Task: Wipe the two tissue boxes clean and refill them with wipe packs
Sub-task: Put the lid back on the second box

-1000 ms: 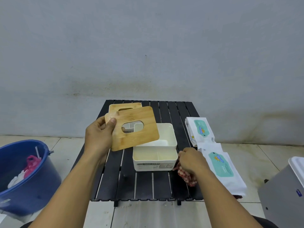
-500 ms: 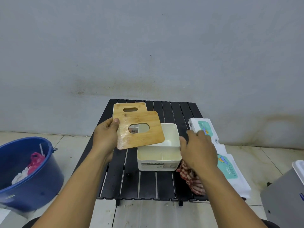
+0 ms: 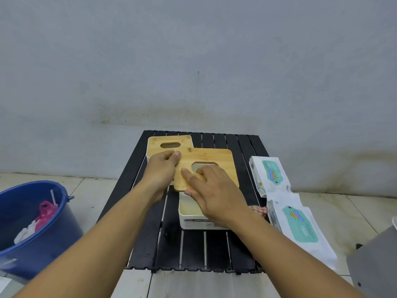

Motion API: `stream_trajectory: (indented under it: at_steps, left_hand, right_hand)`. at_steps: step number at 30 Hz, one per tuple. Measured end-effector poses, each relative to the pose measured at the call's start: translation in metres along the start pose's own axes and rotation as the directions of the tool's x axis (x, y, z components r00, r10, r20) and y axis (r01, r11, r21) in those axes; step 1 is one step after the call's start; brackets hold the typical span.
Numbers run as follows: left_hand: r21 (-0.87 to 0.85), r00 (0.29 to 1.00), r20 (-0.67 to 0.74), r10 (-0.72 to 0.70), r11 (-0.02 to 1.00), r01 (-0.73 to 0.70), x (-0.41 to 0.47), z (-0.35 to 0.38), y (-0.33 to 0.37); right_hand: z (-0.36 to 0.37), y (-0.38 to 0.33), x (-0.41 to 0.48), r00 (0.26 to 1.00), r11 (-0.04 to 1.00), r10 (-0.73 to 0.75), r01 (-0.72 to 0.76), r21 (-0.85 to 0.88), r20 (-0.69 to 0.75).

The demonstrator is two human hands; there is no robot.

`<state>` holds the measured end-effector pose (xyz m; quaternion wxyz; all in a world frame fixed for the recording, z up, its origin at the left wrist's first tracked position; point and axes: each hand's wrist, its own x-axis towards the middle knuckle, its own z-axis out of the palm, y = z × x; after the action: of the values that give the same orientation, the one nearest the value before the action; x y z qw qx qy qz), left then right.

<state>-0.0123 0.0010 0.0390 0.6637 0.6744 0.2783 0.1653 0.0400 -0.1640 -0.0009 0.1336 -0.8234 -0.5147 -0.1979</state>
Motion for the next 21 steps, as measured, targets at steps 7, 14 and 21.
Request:
stream_trajectory:
  at_steps: [7, 14, 21]
  left_hand:
    - [0.141, 0.999, 0.009, -0.048, 0.989, 0.046, 0.010, -0.007, -0.041]
    - [0.111, 0.990, 0.084, -0.113, 0.988, 0.104, 0.013, -0.002, -0.057]
    - [0.100, 0.992, 0.082, -0.095, 0.991, 0.086, 0.010, 0.004, -0.062]
  right_hand:
    - [0.020, 0.012, -0.001, 0.980, 0.993, 0.107, -0.113, 0.029, 0.165]
    - [0.023, 0.014, 0.001, 0.951, 0.986, 0.146, -0.161, 0.036, 0.271]
    - [0.022, 0.014, -0.006, 0.936, 0.982, 0.148, -0.178, 0.068, 0.319]
